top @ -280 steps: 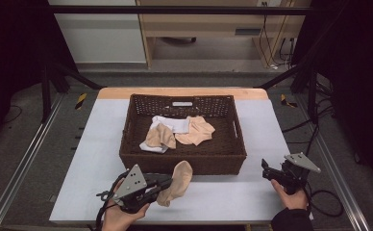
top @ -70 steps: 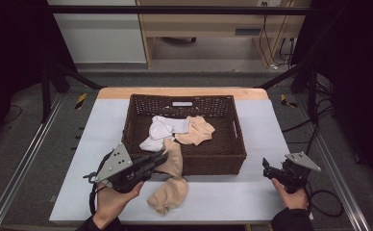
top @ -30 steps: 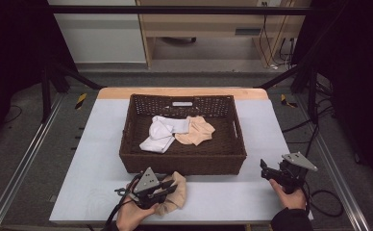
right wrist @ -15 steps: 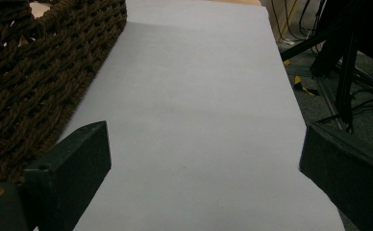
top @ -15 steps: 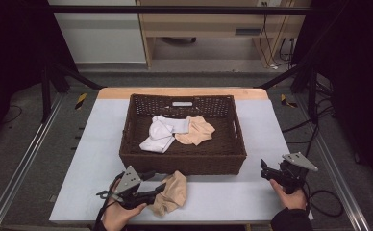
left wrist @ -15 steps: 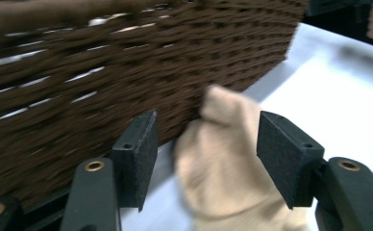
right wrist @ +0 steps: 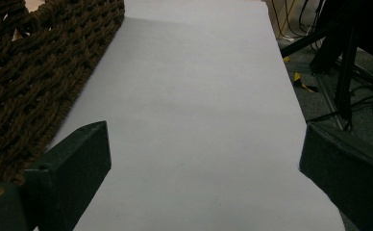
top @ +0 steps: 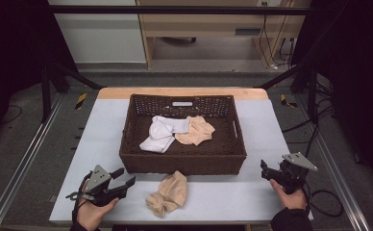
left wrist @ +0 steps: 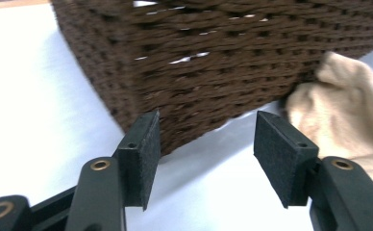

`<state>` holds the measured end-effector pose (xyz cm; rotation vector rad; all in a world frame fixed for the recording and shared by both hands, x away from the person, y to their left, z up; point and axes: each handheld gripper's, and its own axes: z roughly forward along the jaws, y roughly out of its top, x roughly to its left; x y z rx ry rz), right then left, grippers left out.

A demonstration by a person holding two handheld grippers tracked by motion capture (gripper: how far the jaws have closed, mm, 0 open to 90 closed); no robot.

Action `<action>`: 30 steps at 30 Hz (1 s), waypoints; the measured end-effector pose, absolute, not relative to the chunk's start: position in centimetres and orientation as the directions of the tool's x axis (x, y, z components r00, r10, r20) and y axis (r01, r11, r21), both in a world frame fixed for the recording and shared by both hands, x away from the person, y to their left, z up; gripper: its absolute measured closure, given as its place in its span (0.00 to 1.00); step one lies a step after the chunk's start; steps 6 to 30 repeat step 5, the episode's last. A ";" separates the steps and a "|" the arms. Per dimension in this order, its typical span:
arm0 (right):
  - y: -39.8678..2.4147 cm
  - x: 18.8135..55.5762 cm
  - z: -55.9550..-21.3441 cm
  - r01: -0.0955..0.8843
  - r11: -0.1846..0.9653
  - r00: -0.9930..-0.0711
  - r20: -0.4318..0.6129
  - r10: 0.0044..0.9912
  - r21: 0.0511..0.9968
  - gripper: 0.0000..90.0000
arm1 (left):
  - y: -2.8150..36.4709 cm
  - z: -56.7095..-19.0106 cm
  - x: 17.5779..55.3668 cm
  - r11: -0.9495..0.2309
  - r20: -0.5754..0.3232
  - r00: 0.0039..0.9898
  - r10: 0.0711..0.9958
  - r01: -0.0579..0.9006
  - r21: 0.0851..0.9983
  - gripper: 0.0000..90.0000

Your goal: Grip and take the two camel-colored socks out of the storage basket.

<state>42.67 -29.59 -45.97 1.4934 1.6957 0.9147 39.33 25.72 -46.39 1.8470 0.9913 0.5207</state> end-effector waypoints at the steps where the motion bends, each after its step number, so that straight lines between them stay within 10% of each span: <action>1: -29.6 42.7 -46.0 0.508 0.090 -0.101 -0.045 0.994 0.856 0.05 | 25.9 -46.4 39.4 -0.224 -0.059 0.574 0.816 0.409 0.885 0.47; 30: -29.5 42.6 -46.0 0.508 0.089 -0.102 -0.042 0.994 0.857 0.05 | 27.0 -46.1 39.7 -0.209 -0.045 0.549 0.835 0.391 0.897 0.48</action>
